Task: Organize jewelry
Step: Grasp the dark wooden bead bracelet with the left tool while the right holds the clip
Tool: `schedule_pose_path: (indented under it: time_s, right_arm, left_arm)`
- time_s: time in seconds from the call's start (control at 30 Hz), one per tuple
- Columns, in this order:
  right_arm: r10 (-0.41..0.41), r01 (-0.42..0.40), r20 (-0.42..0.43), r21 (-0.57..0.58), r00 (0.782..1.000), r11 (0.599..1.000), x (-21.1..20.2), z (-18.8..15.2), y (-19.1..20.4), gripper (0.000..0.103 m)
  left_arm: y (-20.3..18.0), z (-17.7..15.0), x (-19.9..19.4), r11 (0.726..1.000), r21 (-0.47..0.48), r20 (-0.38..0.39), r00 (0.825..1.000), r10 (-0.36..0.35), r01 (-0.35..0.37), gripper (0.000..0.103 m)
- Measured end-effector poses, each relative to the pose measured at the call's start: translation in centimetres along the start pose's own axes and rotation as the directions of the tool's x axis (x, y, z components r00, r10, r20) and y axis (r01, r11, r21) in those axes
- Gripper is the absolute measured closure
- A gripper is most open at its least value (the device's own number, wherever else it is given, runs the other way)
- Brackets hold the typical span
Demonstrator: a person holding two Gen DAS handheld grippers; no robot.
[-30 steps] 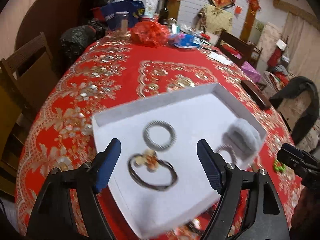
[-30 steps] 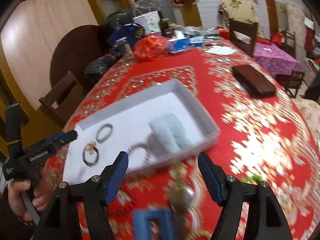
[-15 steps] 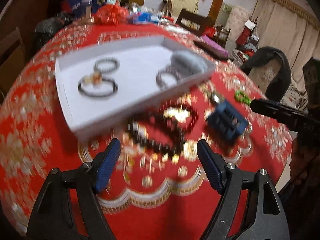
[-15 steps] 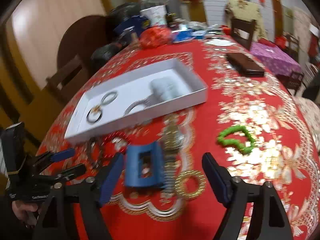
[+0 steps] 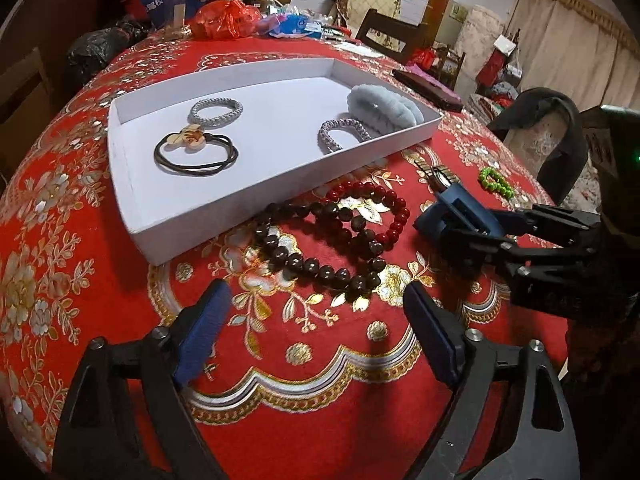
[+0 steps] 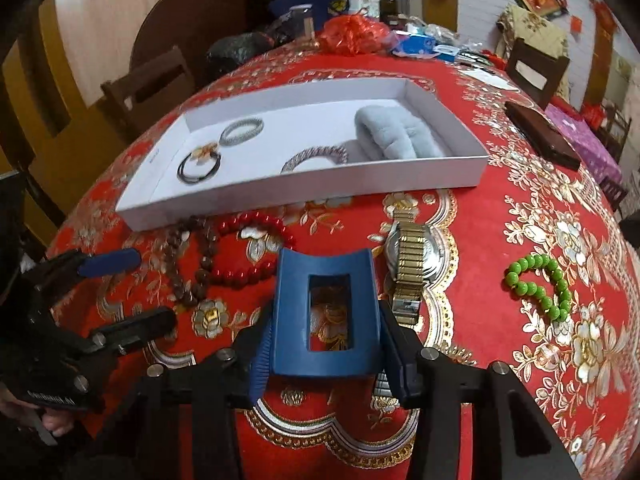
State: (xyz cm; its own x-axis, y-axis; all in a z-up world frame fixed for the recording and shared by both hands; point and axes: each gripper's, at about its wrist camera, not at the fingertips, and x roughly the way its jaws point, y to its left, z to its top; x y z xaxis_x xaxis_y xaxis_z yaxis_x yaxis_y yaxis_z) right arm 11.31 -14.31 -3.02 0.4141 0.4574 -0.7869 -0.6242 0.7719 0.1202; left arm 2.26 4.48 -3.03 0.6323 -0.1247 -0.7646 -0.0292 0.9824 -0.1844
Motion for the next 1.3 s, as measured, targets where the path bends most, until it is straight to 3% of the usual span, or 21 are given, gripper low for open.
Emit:
schedule_pose_path:
  time_s: [0.2, 0.33, 0.4, 0.43, 0.5, 0.57, 0.6, 0.97, 1.3]
  right_arm:
    - [0.001, -0.001, 0.014, 0.002, 1.000, 1.000, -0.4, 0.1, 0.1, 0.057]
    - [0.002, -0.002, 0.014, -0.001, 1.000, 1.000, -0.5, -0.1, 0.0, 0.057]
    - [0.002, -0.002, 0.017, 0.006, 1.000, 1.000, -0.6, 0.0, -0.2, 0.057]
    - [0.002, -0.002, 0.019, 0.009, 1.000, 1.000, -0.7, -0.1, -0.2, 0.057]
    - [0.008, -0.009, 0.029, 0.016, 1.000, 1.000, -0.9, 0.0, -0.3, 0.057]
    - [0.015, -0.016, 0.040, 0.014, 0.999, 1.000, -1.2, 0.0, -0.1, 0.058]
    - [0.019, -0.020, 0.047, 0.013, 0.999, 1.000, -1.3, 0.1, -0.1, 0.058]
    - [0.025, -0.028, 0.099, 0.021, 0.995, 0.999, -2.3, 0.5, 0.2, 0.058]
    - [0.030, -0.033, 0.127, 0.020, 0.991, 0.999, -3.2, 0.4, 0.6, 0.058]
  left_arm:
    - [-0.9, 1.5, 1.5, 0.998, -0.012, -0.030, 0.998, 0.059, -0.059, 0.013]
    - [-1.0, 1.5, 1.7, 0.996, -0.009, -0.007, 0.996, 0.093, -0.093, 0.014]
    - [-0.9, 1.4, 1.5, 0.994, -0.009, 0.008, 0.994, 0.107, -0.107, 0.037]
    - [-0.7, 1.4, 1.5, 0.994, -0.007, 0.014, 0.994, 0.110, -0.110, 0.042]
    - [-0.3, 1.2, 1.2, 0.995, -0.006, 0.028, 0.994, 0.104, -0.104, 0.071]
    - [0.5, 1.0, 0.9, 0.996, -0.029, 0.037, 0.996, 0.084, -0.083, 0.085]
    - [0.9, 0.8, 0.7, 0.997, -0.045, 0.039, 0.997, 0.071, -0.069, 0.087]
    - [1.1, 0.0, -1.6, 0.997, -0.081, 0.086, 0.996, -0.008, 0.015, 0.087]
    - [-0.8, 1.3, -3.5, 0.998, -0.055, 0.076, 0.996, 0.044, -0.040, 0.087]
